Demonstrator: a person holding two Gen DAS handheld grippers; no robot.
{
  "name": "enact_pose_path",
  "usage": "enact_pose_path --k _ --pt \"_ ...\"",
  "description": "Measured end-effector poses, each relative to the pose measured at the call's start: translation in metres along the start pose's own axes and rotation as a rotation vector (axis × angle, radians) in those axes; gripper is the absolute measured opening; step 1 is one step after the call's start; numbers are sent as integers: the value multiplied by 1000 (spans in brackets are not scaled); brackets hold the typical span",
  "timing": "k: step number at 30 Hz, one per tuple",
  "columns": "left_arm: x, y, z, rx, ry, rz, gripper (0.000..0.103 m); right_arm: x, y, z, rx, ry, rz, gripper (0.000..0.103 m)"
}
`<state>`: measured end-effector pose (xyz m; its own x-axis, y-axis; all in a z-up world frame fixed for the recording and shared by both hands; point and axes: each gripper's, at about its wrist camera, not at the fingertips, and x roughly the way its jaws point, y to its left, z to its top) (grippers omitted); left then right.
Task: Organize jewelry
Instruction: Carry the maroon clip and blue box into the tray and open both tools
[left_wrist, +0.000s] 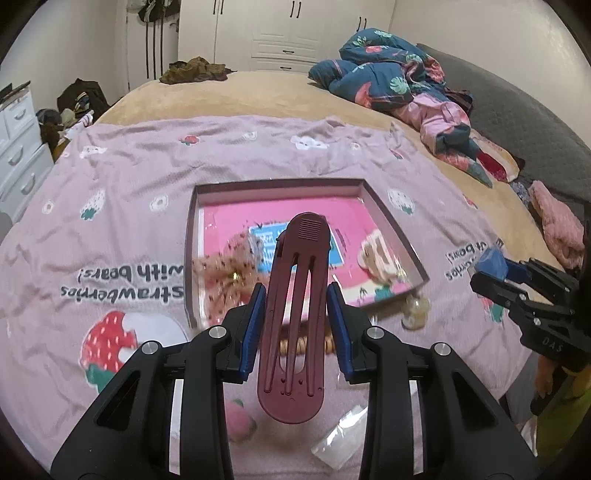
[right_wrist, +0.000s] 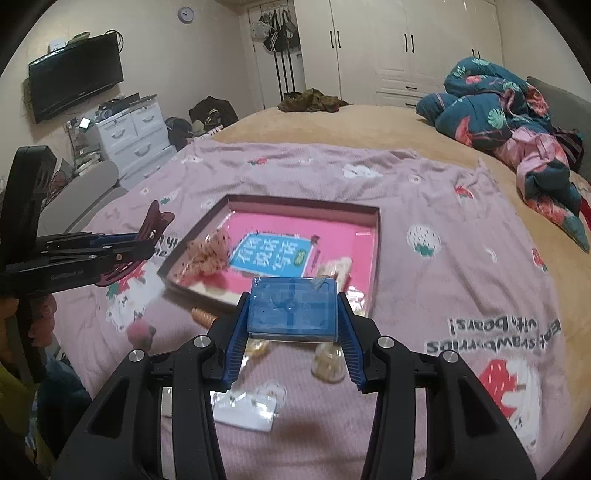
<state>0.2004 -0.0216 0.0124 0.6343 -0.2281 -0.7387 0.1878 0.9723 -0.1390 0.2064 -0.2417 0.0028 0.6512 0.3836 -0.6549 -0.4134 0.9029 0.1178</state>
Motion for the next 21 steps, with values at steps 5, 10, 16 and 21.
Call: enact_pose_path --k 5,10,16,21 --pt "13 9 18 -9 0 6 26 12 1 12 -7 -7 4 44" --pt "30 13 35 -14 5 10 26 26 1 23 -10 -7 9 44" --pt "53 15 49 -8 18 10 26 47 1 33 -13 6 14 44" --pt "73 19 56 -7 43 8 26 65 3 37 -16 27 28 44"
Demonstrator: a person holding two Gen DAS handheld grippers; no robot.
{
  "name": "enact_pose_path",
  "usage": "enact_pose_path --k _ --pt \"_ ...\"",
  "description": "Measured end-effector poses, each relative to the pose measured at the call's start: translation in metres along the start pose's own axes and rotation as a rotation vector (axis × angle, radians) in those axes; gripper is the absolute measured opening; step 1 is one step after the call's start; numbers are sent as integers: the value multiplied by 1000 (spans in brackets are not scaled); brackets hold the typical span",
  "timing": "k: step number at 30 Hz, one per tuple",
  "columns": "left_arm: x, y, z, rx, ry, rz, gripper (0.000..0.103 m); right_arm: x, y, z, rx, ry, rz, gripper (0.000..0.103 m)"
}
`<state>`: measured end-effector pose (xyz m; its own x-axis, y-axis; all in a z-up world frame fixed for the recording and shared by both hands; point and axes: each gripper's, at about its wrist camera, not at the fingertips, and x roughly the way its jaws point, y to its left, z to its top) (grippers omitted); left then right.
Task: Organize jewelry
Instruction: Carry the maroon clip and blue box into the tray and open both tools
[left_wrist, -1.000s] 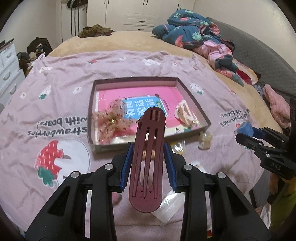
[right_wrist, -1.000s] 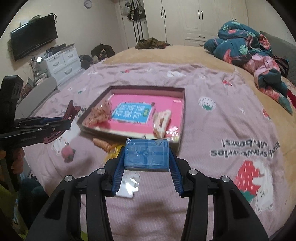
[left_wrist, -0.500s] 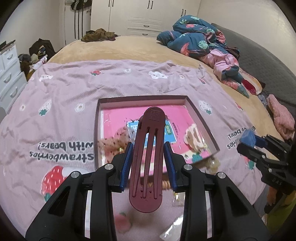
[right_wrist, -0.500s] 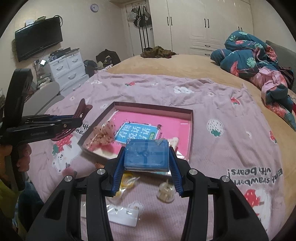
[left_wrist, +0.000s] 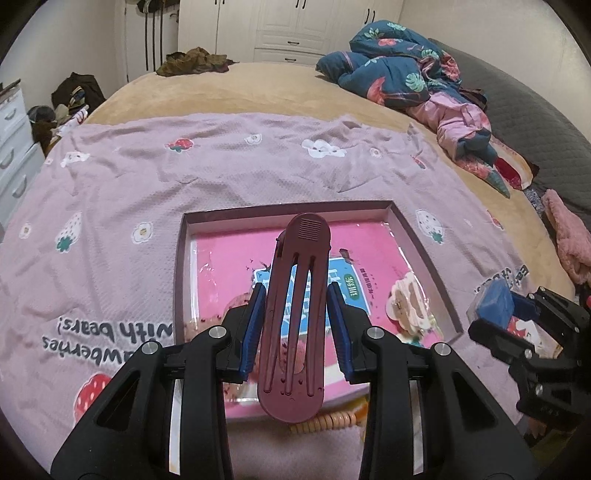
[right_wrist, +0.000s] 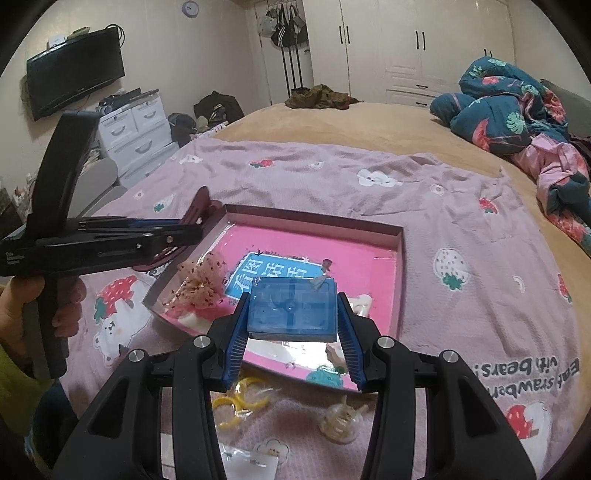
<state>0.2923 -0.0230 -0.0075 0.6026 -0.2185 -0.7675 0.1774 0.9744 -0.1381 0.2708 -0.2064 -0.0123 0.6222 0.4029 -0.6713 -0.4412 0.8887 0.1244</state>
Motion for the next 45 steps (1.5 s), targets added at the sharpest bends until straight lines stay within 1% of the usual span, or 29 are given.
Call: enact_pose_path --k 12,16,25,34,45 --pt "41 6 6 5 63 -13 26 47 12 -10 -10 73 25 44" --pt "57 6 8 16 98 -19 26 65 16 -15 -12 105 33 44" --pt "82 13 1 5 152 -24 26 96 24 -28 -14 168 50 44" --pt "85 21 -4 -7 169 -17 26 114 25 -34 -14 218 53 44" --pt "81 25 -8 -12 171 -5 26 111 20 -35 11 220 43 45"
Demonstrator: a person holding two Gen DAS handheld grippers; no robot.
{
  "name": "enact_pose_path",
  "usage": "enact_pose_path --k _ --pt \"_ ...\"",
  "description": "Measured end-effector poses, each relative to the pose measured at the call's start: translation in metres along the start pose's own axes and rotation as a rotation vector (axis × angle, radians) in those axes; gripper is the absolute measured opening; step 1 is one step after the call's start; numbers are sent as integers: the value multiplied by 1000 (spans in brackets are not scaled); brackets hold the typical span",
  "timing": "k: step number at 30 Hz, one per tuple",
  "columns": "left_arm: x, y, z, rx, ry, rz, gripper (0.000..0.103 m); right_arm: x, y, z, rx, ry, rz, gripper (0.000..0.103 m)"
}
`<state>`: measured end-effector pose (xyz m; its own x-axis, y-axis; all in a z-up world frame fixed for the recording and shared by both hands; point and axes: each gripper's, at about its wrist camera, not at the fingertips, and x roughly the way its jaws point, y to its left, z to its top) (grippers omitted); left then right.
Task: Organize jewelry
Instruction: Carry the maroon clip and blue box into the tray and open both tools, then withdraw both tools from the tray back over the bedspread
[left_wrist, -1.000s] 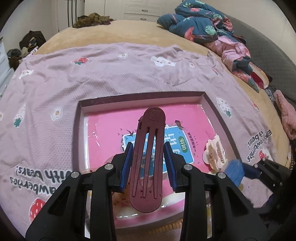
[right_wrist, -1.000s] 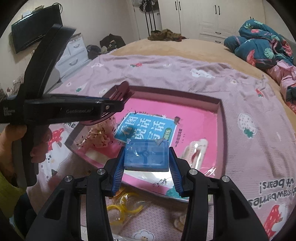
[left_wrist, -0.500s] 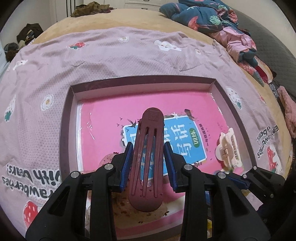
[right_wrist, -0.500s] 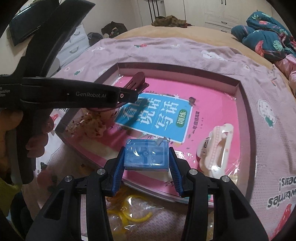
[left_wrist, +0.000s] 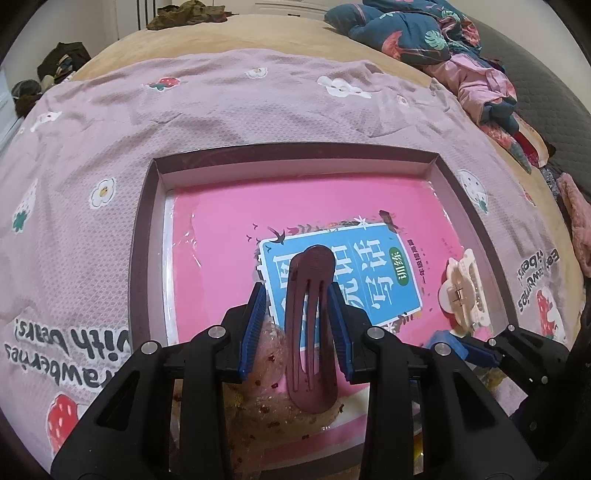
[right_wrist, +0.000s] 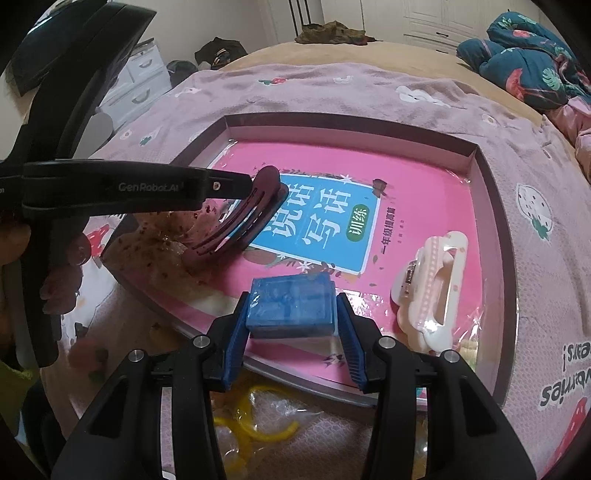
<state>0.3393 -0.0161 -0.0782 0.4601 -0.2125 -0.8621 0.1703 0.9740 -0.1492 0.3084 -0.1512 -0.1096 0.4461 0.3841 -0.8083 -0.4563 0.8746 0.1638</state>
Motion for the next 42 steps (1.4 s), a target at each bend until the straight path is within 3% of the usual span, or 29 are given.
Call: enact_pose_path --k 19,28,42 --pt "-46 -8 -13 2 -66 -4 28 -71 -9 -7 14 -138 -59 75" --pt "-77 -18 -22 14 -115 -6 40 -106 -13 -12 35 -205 -93 86" --pt "-130 -32 -32 19 -202 1 64 -156 -10 -15 44 -294 -106 88"
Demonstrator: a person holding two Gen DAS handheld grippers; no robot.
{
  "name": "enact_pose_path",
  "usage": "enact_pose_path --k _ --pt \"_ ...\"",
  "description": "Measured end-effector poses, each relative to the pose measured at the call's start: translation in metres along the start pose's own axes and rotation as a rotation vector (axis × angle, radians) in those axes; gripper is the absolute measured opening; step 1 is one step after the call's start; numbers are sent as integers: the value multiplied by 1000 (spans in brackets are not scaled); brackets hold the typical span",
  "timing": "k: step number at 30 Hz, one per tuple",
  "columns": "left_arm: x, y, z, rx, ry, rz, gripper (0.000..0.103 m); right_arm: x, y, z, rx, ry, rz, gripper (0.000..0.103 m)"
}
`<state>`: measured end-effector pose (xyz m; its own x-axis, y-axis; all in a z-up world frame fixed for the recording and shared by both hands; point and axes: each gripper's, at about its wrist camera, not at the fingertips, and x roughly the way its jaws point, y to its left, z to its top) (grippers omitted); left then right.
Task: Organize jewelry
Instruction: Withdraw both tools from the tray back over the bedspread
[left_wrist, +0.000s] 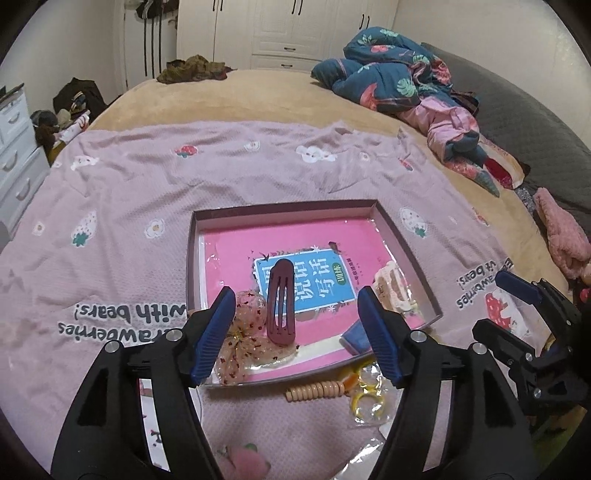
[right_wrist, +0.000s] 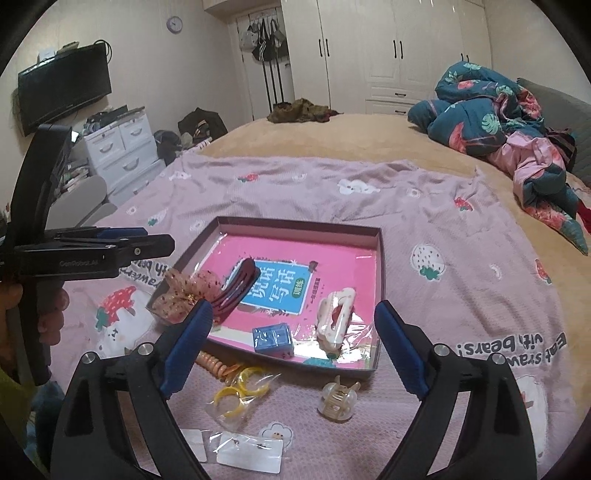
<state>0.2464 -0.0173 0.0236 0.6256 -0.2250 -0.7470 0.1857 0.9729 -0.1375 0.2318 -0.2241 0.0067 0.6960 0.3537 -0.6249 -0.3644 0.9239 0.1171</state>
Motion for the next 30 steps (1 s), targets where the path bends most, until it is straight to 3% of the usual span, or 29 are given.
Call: enact_pose_path --k 9,14,30 --pt "-36 -1 -4 -25 -68 12 85 -34 0 3 3 -60 -6 89" --pt "-60 5 -13 -57 -110 21 89 -53 -2 3 9 -93 -12 89" --pt "-101 5 -50 -52 -167 69 90 -96 1 -8 -5 -152 -15 89"
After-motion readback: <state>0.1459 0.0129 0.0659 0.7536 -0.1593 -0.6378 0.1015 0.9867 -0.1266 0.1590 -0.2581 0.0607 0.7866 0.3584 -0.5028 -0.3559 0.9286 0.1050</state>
